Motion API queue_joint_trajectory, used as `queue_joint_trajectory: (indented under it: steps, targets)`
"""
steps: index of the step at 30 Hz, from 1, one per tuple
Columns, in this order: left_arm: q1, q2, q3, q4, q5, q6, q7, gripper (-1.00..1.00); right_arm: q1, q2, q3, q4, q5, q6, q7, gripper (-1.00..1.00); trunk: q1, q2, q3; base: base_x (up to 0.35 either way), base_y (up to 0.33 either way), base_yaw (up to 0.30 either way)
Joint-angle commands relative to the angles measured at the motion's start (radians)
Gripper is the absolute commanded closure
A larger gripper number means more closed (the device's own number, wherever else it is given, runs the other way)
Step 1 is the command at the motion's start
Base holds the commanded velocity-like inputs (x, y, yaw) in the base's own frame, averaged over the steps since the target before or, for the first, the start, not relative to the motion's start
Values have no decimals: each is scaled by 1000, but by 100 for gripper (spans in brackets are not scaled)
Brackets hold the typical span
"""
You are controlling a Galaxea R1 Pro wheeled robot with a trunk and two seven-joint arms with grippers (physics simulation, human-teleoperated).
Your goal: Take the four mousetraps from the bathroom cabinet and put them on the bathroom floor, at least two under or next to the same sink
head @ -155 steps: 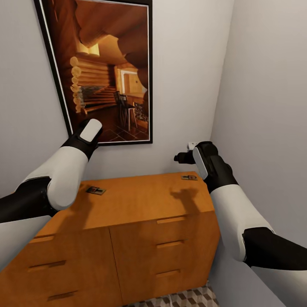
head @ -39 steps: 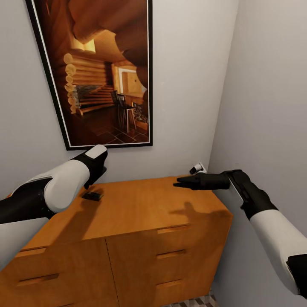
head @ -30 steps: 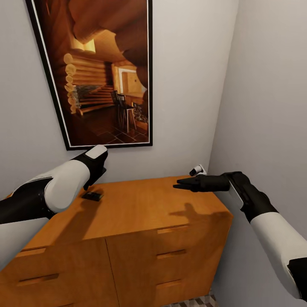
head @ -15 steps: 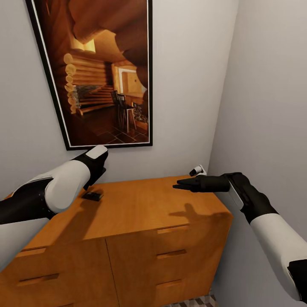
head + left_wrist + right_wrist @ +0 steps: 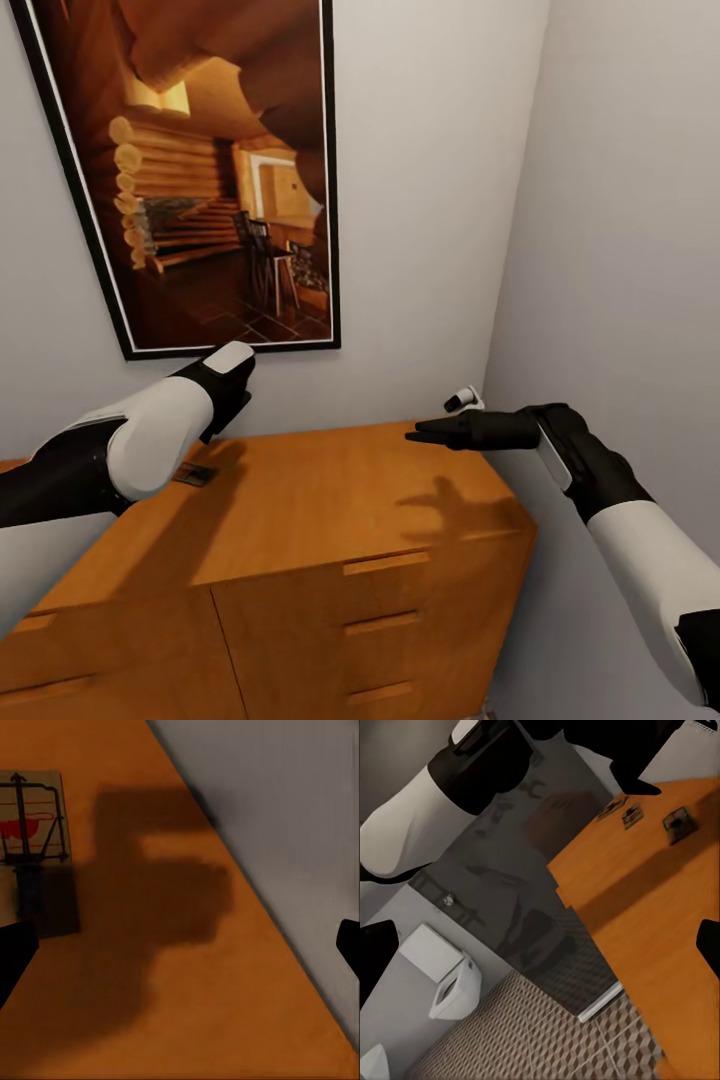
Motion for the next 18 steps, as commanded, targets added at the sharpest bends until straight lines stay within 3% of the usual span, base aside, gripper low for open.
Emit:
queue_joint_trajectory:
  steps: [1,8,18]
  targets:
    - [0,-1,7,-2,-9,7,3,-100,-1,-1,3,-2,-4,10,2,-100,0,-1,-1,61,-58,0]
    - [20,0,7,-4,-14,-4,-2,-100,0,-1,3,-12,-4,11,2,-100,0,-1,-1,14,-13,0]
    - [36,5,6,-16,-64,-15,5,-100,6,-1,3,-13,-4,11,2,-100,0,-1,-1,1,-1,0]
